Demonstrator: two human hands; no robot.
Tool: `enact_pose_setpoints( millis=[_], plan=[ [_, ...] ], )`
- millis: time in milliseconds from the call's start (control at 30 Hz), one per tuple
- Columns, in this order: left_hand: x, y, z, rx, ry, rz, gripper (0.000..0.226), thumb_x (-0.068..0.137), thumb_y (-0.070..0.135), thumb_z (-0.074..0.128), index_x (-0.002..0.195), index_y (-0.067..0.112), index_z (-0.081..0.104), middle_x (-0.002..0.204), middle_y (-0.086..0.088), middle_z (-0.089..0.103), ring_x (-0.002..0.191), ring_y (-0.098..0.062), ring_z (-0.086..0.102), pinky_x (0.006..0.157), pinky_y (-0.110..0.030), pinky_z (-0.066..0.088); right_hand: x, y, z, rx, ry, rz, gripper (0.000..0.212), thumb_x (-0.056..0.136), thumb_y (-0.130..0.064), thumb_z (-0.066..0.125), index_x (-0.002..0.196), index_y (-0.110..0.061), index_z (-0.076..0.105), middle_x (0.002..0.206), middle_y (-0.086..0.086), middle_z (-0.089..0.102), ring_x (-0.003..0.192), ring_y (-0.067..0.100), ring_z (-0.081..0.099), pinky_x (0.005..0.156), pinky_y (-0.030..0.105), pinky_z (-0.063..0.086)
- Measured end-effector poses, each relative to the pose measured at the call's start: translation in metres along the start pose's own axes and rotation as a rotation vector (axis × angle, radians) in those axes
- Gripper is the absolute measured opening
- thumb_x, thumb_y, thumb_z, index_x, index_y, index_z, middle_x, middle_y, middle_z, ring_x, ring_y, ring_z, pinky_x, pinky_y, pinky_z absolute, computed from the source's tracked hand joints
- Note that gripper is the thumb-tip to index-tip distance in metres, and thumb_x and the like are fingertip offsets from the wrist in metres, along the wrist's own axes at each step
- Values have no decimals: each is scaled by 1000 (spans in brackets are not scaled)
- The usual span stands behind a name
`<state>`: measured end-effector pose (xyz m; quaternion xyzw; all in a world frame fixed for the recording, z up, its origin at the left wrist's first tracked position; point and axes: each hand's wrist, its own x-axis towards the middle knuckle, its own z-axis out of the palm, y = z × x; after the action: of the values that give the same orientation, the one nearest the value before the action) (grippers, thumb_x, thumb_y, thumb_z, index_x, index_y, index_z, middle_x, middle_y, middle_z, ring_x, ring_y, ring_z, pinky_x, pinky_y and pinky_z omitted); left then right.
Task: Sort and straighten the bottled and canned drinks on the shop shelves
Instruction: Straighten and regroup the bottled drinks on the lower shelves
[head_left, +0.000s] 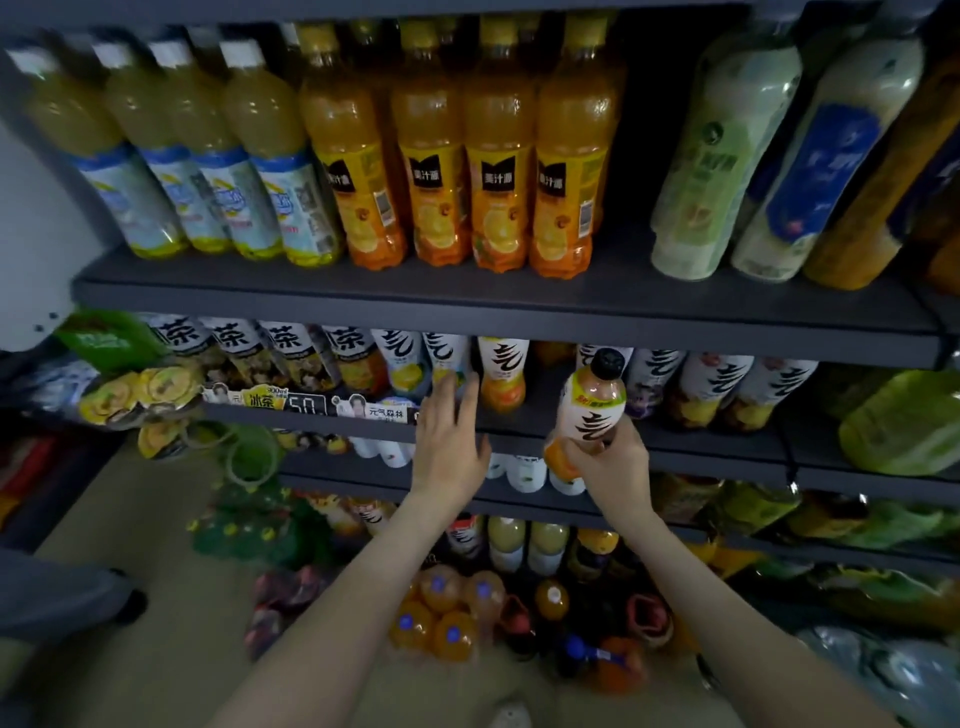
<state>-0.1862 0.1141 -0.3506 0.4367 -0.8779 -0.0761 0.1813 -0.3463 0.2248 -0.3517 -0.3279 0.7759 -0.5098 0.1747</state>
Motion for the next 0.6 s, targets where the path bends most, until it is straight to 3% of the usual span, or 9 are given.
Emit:
enact_pose_setpoints(
  millis=[133,267,467,600],
  plan=[
    [13,-17,31,75,113,80,83,81,24,70,149,12,22,152,-24,22,141,-39,16,112,-55,24,19,8,26,19,44,-7,55,71,-19,80,117,-5,53,107,9,59,100,20,58,78,29,48],
    [29,-23,61,104,189,104,88,79,32,72,149,16,22,153,-26,16,141,-43,15,111,-59,19,38,12,54,-8,130,-69,57,71,-21,78,119,-4,52,111,11,60,106,25,56,86,38,49],
    [53,-29,86,179,269,125,97,75,41,75,150,19,18,153,-25,12,141,-41,9,108,-60,10,61,11,87,-159,246,-99,68,79,-34,73,130,0,43,125,16,54,120,31,48,88,37,43],
    [59,-31,91,188,289,116,101,73,44,76,150,18,16,152,-26,13,140,-42,11,109,-59,10,61,16,100,-126,261,-88,70,85,-28,70,138,0,35,134,17,47,125,31,44,92,37,42]
  ],
)
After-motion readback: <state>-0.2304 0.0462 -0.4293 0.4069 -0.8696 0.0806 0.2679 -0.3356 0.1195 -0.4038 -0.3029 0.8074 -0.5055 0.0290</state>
